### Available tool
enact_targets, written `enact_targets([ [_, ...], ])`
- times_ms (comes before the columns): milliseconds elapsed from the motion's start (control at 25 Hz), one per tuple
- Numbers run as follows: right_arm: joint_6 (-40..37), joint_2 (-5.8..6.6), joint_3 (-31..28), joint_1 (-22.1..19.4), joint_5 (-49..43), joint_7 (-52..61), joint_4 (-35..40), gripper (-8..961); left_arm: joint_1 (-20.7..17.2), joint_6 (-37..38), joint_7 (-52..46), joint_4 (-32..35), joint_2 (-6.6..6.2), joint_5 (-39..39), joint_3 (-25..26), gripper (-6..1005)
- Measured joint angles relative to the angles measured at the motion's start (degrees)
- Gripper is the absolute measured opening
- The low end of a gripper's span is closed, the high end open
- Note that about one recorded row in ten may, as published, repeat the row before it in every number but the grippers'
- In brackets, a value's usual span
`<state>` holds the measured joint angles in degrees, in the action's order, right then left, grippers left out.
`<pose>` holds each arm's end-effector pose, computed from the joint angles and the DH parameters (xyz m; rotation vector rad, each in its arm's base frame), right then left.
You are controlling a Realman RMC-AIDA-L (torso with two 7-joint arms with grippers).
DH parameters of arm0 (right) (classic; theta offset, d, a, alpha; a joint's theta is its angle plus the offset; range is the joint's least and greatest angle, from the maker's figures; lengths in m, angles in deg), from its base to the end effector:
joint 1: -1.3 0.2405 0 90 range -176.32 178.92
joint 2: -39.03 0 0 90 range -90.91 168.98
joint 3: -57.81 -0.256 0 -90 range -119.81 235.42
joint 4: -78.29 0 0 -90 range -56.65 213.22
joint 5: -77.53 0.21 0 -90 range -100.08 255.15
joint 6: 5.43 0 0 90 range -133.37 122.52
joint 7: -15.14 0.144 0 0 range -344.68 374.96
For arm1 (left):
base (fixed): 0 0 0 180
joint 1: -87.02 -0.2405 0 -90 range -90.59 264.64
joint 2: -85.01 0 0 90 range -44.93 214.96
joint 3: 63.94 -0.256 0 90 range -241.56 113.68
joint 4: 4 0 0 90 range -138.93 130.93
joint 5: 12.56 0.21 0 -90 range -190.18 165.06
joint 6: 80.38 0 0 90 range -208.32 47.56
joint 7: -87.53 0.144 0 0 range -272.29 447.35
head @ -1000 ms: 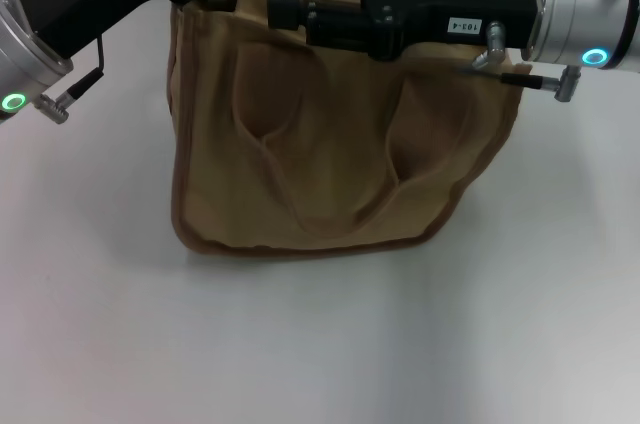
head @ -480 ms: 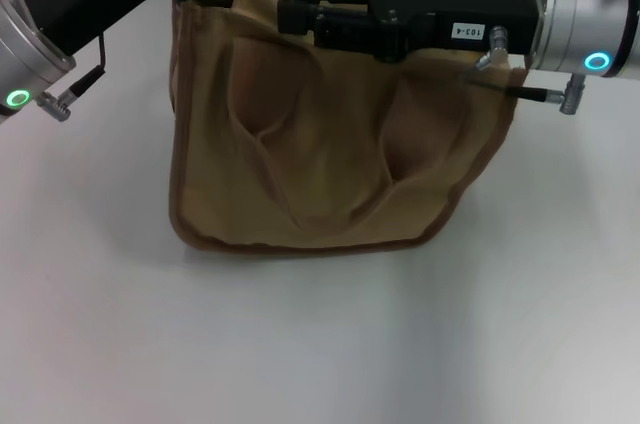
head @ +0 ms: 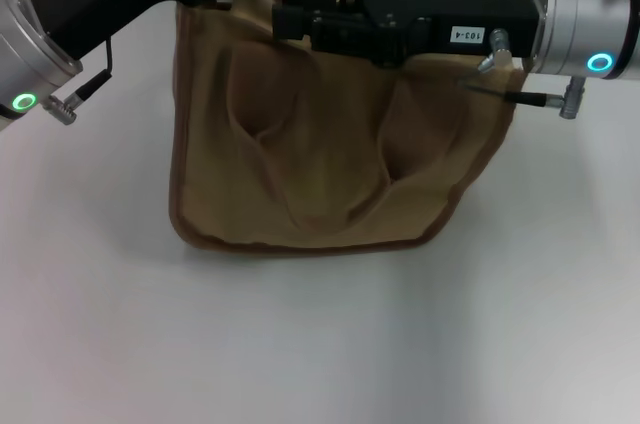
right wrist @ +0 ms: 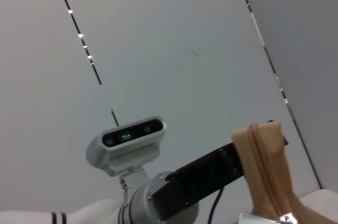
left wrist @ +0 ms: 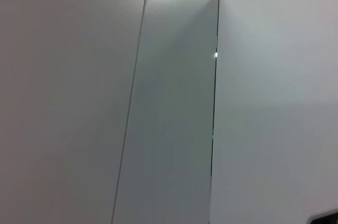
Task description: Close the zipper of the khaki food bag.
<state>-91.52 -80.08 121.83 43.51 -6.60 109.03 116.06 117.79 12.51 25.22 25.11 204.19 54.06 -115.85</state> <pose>0.1187 0.3697 -0.0205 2.8519 -0.5752 -1.1531 -0.1975 0.3484 0.0321 -2.2427 -0.2603 -1.4546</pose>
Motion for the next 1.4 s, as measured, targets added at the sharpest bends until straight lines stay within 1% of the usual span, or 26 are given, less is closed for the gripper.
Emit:
enact_targets([
  [160,0.4,0.02,0.4,0.1,-0.2,0.0,-0.6,444,0.0,0.0,0.0,-0.1,0.00,0.0,-0.1,97],
  [280,0.7,0.02,0.4,0.1,-0.2,0.0,-0.7,377,0.0,0.0,0.0,-0.1,0.00,0.0,-0.1,98],
  [520,2.9,0.02,0.5,0.1,-0.2,0.6,-0.9,380,0.1,0.1,0.0,-0.1,0.00,0.0,-0.1,99],
  [720,3.3,0.00,0.7,1.0,-0.2,0.7,-2.3,380,0.1,0.5,-0.1,0.0,0.00,0.0,-0.2,100],
  [840,3.4,-0.01,0.7,1.5,0.0,0.7,-3.1,379,0.3,1.2,-0.2,0.0,0.00,-0.6,-1.0,100],
  [1040,3.5,-0.18,0.8,3.1,0.1,0.7,-3.4,379,0.9,0.7,0.0,0.0,-0.01,-1.5,-3.8,101],
  [1400,3.6,-0.09,0.5,3.3,-0.1,0.4,-3.8,385,0.5,0.3,0.1,0.1,0.00,-2.7,-4.0,103],
])
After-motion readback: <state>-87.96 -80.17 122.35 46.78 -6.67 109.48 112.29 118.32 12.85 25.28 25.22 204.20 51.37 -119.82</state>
